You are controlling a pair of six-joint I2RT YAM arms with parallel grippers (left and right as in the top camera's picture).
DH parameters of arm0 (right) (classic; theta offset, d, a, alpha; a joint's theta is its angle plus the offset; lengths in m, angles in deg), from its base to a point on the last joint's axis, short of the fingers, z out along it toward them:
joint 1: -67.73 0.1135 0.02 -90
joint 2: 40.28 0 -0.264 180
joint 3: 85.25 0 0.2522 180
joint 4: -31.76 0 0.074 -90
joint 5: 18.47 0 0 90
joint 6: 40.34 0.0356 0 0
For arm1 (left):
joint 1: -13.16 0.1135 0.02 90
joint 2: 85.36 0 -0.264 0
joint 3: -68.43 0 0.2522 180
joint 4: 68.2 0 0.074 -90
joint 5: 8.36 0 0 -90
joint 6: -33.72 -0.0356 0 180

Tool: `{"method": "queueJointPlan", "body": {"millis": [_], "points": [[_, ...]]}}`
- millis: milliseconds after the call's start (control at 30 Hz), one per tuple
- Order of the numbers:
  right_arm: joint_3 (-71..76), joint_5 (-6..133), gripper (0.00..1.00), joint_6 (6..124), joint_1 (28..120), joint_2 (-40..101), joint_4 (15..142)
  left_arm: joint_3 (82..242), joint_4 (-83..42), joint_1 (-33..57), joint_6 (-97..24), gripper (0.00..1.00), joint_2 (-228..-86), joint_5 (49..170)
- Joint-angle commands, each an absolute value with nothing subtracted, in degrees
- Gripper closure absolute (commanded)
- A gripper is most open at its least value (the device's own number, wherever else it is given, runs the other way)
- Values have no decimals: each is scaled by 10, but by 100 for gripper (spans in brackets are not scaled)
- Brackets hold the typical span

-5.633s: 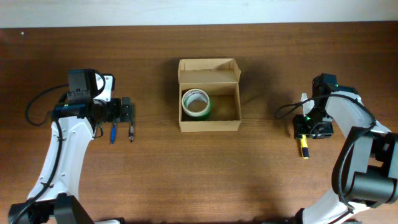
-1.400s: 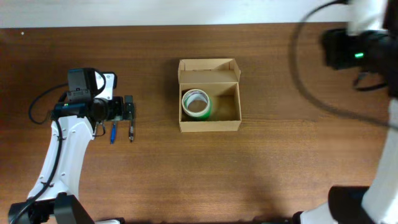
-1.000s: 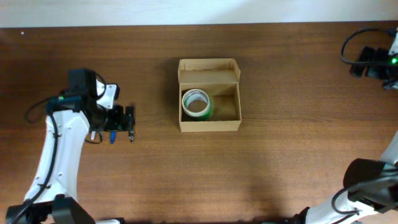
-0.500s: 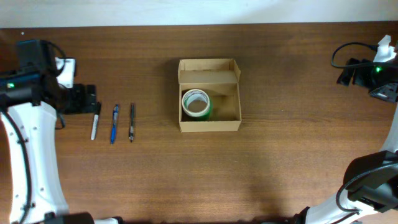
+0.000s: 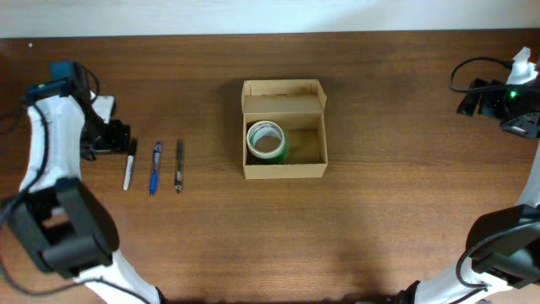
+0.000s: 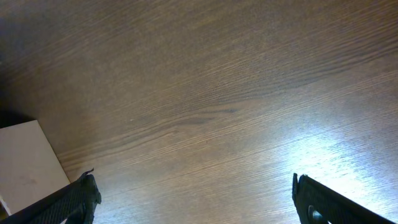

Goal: Pack container
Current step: 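Grasp the black marker with the left gripper and lift, then place the black marker into the box and withdraw left gripper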

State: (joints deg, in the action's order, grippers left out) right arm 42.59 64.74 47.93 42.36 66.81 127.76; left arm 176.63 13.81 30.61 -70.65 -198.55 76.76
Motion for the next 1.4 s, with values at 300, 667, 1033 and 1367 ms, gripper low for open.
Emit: {"method": "queueJointPlan", "body": {"millis": [300,667,1033,1367], "points": [[423,642,1,483,426,667,1277,1766,120,299,-753,28,-2152,801],[423,642,1,483,426,667,1277,1766,107,299,-743,82,-2163,804],[423,642,1,483,426,667,1277,1952,276,292,-741,98,-2161,892],[423,642,1,483,426,667,1277,2336,374,149,-874,98,-2086,894]]}}
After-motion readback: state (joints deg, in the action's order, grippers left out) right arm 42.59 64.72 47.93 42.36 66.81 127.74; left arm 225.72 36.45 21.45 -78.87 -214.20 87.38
